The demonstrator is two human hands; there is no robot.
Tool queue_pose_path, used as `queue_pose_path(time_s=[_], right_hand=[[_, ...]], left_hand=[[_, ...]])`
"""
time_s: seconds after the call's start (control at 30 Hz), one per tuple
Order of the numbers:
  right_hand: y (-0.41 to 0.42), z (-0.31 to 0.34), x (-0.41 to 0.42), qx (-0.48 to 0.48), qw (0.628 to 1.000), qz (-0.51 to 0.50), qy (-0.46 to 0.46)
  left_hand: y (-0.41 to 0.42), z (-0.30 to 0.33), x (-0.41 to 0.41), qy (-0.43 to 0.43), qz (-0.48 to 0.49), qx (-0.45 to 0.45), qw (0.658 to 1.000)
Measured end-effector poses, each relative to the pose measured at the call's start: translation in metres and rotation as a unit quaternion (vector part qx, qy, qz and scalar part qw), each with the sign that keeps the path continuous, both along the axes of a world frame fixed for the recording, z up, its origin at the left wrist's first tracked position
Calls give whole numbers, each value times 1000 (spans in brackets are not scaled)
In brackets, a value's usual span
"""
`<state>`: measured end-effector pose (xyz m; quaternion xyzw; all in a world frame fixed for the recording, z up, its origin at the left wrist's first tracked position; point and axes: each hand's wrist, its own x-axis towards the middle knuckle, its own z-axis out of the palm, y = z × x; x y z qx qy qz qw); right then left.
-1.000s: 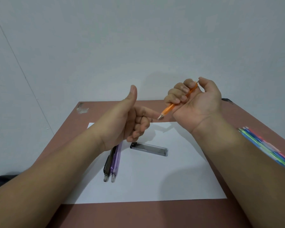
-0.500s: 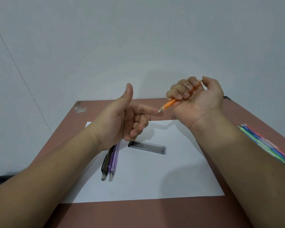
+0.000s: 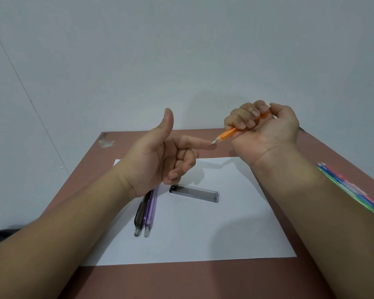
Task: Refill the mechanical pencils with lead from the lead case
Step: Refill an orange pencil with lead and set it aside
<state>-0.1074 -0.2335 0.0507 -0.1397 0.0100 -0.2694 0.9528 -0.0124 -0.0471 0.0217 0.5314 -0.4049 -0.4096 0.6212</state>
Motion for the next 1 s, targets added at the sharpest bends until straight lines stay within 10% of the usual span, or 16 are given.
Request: queue_pose_path(time_s=[1.0], right_hand=[[1,1,-1,-2,1000,-5,-10]], left_hand=[[1,1,3,6,-7,-14,1000]])
